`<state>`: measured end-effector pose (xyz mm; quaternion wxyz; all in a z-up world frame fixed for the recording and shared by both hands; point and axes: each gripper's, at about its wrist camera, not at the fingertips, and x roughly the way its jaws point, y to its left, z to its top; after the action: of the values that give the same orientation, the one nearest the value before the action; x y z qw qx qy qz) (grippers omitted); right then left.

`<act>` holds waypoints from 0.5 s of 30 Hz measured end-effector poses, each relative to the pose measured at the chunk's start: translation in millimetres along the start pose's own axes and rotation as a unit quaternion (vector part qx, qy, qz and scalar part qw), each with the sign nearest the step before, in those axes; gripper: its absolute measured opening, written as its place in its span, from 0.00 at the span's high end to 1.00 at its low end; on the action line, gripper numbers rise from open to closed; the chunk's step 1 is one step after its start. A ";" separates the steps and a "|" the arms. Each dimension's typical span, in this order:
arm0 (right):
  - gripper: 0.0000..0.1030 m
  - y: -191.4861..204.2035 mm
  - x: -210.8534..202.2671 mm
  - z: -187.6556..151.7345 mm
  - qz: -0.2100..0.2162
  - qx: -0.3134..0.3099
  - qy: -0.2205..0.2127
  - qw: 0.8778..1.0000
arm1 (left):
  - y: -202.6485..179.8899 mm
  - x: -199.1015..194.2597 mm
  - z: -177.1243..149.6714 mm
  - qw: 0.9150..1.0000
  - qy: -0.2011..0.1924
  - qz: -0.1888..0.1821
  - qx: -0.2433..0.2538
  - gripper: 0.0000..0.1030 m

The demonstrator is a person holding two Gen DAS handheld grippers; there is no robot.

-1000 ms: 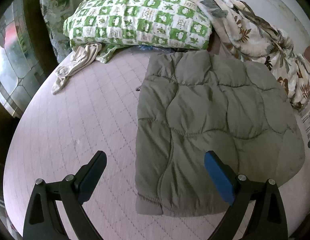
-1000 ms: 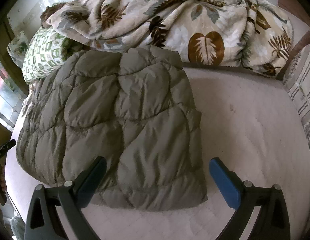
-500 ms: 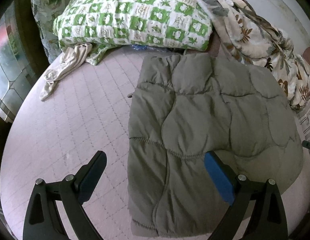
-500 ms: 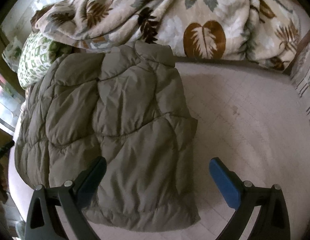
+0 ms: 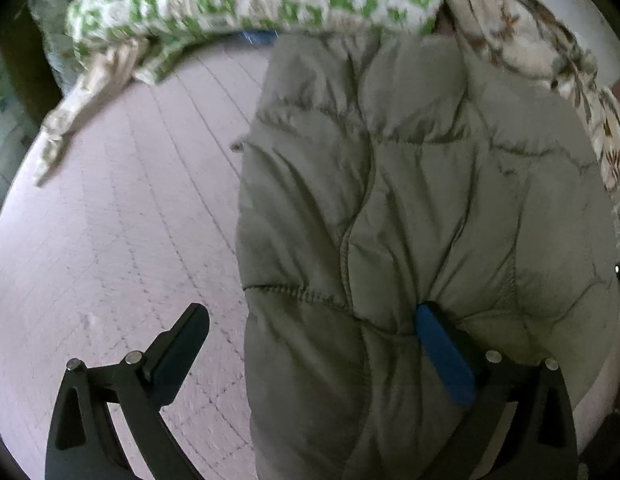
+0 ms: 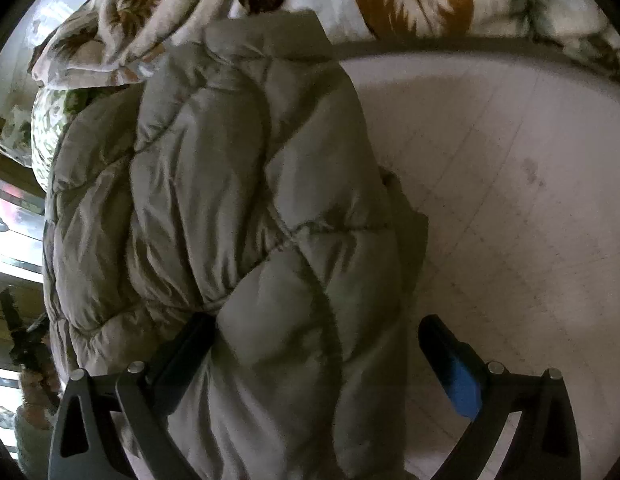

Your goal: Fold large clothes

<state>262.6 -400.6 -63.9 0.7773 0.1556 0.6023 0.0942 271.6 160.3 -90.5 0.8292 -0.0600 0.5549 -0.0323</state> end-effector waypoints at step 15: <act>0.01 -18.8 39.2 9.7 0.067 0.014 0.060 0.996 | -2.4 42.4 27.0 0.993 0.083 -0.074 0.025 0.32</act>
<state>281.3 -406.3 -103.9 0.7293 0.2003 0.6375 0.1467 312.7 154.6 -118.8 0.7769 -0.0777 0.6146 -0.1122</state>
